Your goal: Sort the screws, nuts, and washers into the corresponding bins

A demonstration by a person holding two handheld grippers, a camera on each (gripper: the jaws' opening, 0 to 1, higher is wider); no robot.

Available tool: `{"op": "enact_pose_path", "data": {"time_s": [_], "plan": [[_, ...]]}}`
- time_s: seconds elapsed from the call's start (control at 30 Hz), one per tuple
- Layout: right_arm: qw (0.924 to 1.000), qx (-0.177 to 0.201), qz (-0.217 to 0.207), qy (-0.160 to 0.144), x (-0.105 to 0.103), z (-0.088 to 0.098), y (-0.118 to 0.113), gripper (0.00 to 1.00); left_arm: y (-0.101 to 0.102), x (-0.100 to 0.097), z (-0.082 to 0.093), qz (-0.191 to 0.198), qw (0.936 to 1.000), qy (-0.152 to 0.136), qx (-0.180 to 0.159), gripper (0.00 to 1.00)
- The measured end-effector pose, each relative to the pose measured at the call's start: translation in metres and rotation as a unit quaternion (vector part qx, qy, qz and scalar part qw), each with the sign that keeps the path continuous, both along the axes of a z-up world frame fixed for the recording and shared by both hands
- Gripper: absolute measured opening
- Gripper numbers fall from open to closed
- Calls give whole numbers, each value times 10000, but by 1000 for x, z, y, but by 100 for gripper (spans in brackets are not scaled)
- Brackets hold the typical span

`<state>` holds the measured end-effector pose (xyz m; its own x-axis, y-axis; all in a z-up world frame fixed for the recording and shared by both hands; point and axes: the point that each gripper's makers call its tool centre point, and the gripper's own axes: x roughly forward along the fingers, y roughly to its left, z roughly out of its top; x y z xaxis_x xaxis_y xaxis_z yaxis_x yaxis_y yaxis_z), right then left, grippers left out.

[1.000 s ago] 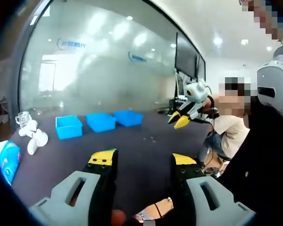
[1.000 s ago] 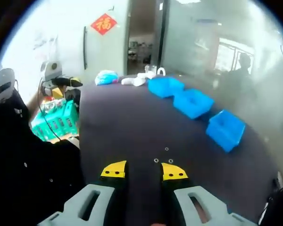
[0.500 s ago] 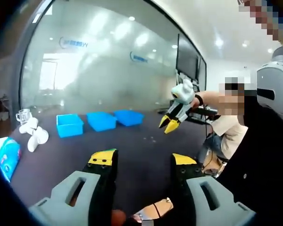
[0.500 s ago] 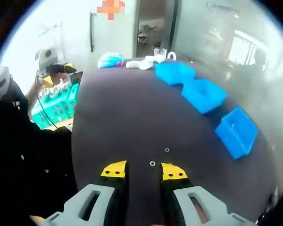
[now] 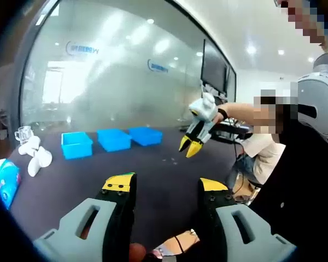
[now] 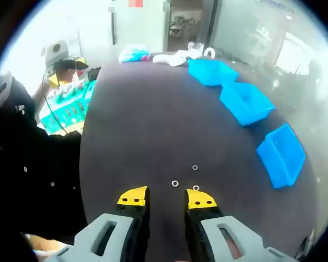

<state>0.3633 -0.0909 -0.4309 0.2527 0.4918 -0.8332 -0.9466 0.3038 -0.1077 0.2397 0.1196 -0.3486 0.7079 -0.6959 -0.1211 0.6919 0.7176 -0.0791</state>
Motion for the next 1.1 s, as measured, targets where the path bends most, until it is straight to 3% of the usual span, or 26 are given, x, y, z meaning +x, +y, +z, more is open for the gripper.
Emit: {"op": "enact_pose_path", "data": {"time_s": [0.1,0.53,1.1], "plan": [[9997,-161,133,137,2,-5,3,21,-1,-1,-2,-38,10000,36,11,42],[9953,-718,622,188,7,-22,6,20,4,-2,-7,44,9999,112,-6,42],[9922,-872,857,258,13,-25,9,17,9,-1,-8,98,9998,141,-33,42]]}}
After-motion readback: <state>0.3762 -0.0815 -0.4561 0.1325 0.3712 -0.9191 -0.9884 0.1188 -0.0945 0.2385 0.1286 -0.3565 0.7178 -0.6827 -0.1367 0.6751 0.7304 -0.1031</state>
